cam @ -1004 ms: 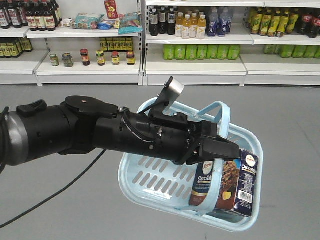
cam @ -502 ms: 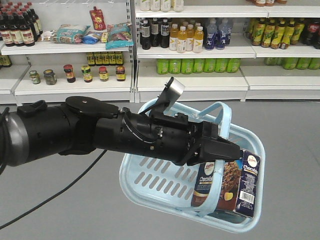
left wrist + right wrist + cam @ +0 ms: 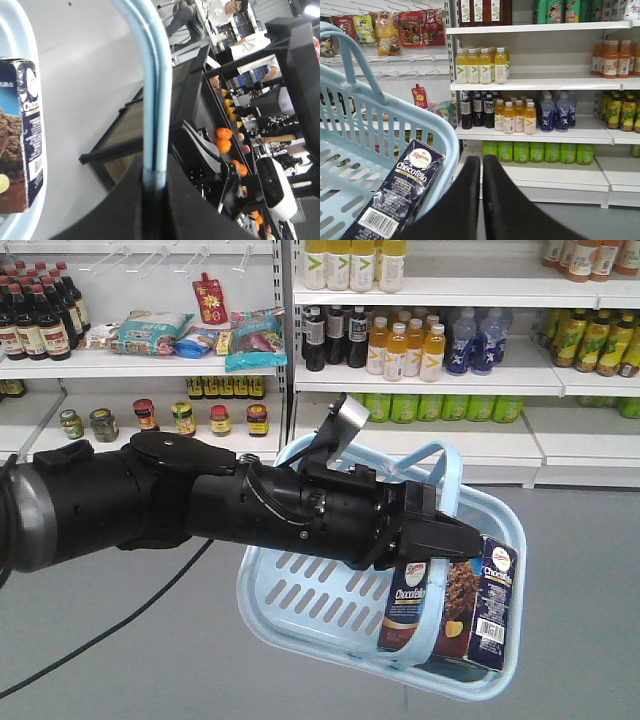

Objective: Left arm holds basket, right arm returns cookies
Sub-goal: 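Hold the basket with the left gripper while the base turns toward shelves, then keep holding the basket with the left gripper while driving to the snack shelf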

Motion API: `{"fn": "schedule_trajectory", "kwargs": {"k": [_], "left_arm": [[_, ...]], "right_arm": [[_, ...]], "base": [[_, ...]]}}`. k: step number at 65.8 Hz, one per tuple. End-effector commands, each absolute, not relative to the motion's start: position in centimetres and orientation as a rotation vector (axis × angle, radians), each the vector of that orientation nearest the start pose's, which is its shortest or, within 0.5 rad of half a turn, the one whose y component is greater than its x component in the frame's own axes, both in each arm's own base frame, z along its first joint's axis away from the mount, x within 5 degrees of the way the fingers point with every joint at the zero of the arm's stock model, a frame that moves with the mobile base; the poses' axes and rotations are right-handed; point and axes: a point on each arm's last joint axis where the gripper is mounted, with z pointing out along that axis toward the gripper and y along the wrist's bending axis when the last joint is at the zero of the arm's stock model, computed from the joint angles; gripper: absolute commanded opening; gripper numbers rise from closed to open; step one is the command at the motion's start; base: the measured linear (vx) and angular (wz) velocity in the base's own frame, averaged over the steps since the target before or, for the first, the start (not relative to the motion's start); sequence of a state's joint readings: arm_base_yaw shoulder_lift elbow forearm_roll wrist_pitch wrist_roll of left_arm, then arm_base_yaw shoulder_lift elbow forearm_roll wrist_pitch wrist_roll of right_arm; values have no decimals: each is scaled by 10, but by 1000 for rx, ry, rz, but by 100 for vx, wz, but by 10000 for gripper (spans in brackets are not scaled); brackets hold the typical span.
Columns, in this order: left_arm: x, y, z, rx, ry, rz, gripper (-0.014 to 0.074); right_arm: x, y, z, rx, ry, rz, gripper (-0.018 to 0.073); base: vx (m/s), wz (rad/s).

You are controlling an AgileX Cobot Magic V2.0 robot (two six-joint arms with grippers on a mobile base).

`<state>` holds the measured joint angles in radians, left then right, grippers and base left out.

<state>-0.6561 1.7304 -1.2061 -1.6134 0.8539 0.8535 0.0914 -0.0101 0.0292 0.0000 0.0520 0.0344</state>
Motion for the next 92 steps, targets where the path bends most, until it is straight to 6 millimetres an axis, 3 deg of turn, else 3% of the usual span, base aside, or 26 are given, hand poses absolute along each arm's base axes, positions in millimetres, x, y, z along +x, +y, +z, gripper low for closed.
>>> {"fn": "schedule_trajectory", "kwargs": {"k": [1, 29, 92], "left_arm": [[251, -279, 325, 513, 2052, -1794, -6], [251, -279, 325, 514, 2052, -1795, -6], [251, -279, 325, 511, 2053, -1792, -6]], "right_arm": [[56, 5, 205, -52, 1475, 88, -3], [56, 5, 205, -52, 1475, 88, -3], [56, 5, 205, -52, 1475, 88, -3]], "base": [[49, 13], [49, -17], [43, -69]]}}
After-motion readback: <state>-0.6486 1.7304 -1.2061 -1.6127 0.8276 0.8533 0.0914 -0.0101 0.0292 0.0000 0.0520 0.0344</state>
